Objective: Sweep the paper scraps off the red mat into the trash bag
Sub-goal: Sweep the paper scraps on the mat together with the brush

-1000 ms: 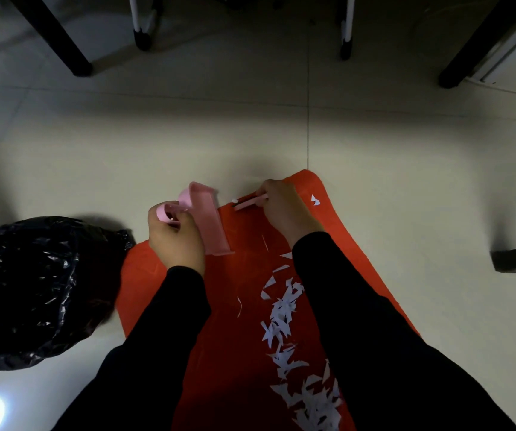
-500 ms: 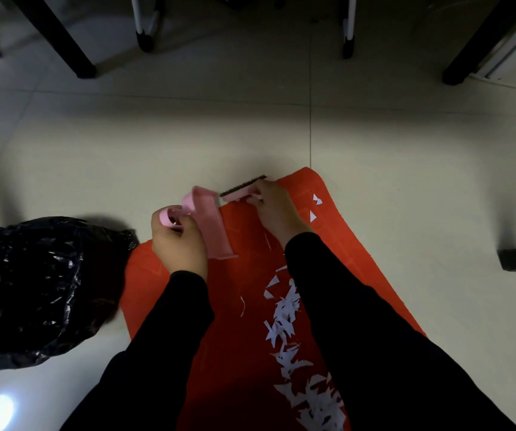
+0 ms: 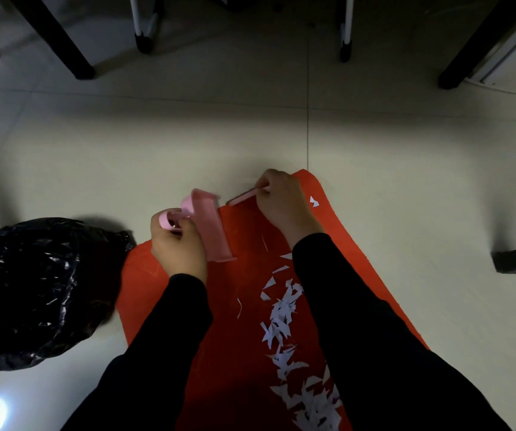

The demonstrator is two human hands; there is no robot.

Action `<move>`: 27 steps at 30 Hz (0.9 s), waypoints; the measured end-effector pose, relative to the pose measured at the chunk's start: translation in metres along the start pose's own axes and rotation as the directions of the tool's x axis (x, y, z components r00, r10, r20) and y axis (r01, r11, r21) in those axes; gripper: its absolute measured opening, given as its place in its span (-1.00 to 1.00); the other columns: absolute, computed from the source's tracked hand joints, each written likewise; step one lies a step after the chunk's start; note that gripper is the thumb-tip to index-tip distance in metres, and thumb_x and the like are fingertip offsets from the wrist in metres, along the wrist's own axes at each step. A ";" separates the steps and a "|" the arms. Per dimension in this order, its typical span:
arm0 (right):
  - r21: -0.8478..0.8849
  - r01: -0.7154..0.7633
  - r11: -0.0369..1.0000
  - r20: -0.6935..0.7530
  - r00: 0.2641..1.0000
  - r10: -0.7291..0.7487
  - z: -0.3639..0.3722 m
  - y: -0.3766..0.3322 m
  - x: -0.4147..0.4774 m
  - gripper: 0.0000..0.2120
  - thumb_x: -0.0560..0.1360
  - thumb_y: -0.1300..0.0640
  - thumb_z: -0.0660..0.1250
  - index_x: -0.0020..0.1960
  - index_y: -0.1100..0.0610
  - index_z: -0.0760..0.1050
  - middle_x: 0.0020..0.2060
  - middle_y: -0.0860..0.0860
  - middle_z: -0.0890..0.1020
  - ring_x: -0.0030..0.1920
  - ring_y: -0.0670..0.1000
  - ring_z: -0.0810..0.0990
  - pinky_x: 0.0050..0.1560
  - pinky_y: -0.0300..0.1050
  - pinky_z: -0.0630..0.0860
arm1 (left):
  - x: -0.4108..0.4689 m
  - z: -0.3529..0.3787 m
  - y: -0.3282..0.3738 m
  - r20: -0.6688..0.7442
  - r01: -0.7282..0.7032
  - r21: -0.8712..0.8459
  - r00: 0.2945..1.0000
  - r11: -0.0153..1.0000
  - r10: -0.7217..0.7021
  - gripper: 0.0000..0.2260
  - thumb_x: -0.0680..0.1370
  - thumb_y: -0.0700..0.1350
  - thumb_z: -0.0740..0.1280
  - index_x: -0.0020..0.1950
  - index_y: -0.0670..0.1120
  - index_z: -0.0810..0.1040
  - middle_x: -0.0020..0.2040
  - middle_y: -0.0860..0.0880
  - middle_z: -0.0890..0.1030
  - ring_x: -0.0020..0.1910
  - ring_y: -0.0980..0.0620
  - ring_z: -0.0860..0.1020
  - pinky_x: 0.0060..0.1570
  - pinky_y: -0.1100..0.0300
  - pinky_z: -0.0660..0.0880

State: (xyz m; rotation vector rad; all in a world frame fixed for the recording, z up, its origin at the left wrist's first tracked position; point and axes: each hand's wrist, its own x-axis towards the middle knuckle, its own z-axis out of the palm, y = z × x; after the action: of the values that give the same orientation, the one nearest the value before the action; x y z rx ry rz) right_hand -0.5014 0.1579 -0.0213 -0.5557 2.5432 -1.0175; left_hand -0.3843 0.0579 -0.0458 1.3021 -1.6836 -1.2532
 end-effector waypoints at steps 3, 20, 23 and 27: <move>0.080 0.036 0.996 -0.030 0.999 -0.034 0.017 0.005 0.002 -0.86 0.53 0.30 0.22 0.07 0.27 0.48 -0.01 0.15 0.60 -0.11 -0.04 0.50 -0.29 -0.44 0.31 | 0.002 -0.001 -0.002 -0.010 0.006 0.002 1.000 1.000 -0.006 -0.89 0.53 -0.28 0.22 -0.08 -0.07 0.44 -0.32 0.16 0.46 -0.42 0.42 0.46 -0.31 0.53 0.35; -0.072 0.035 0.997 0.003 0.999 -0.035 0.034 0.016 0.000 -0.85 0.59 0.24 0.14 0.09 0.29 0.40 0.02 0.16 0.54 -0.16 -0.06 0.40 -0.37 -0.34 0.22 | 0.003 -0.003 -0.007 -0.009 0.011 0.004 1.000 1.000 -0.011 -0.89 0.54 -0.26 0.23 -0.08 -0.05 0.44 -0.31 0.16 0.46 -0.41 0.43 0.46 -0.34 0.57 0.33; -0.082 0.041 0.996 -0.033 0.998 -0.044 0.026 0.011 -0.001 -0.86 0.56 0.26 0.17 0.07 0.30 0.40 0.01 0.17 0.53 -0.13 -0.02 0.44 -0.26 -0.29 0.30 | -0.001 -0.003 -0.005 -0.003 -0.002 0.004 1.000 1.000 0.002 -0.88 0.53 -0.28 0.22 -0.08 -0.06 0.43 -0.31 0.16 0.45 -0.40 0.45 0.45 -0.34 0.58 0.33; -0.031 0.083 0.996 -0.141 0.986 -0.087 0.018 0.003 0.002 -0.88 0.54 0.27 0.20 0.04 0.30 0.42 -0.02 0.16 0.56 -0.10 0.00 0.49 -0.27 -0.34 0.30 | 0.002 -0.005 -0.007 -0.003 0.003 0.003 1.000 1.000 -0.003 -0.88 0.53 -0.26 0.22 -0.10 -0.04 0.44 -0.32 0.16 0.45 -0.41 0.42 0.45 -0.34 0.54 0.33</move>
State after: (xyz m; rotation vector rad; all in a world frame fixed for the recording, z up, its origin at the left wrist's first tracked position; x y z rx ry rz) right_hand -0.4957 0.1487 -0.0357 -0.6242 2.6804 -1.0922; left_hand -0.3777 0.0546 -0.0506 1.3077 -1.6827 -1.2500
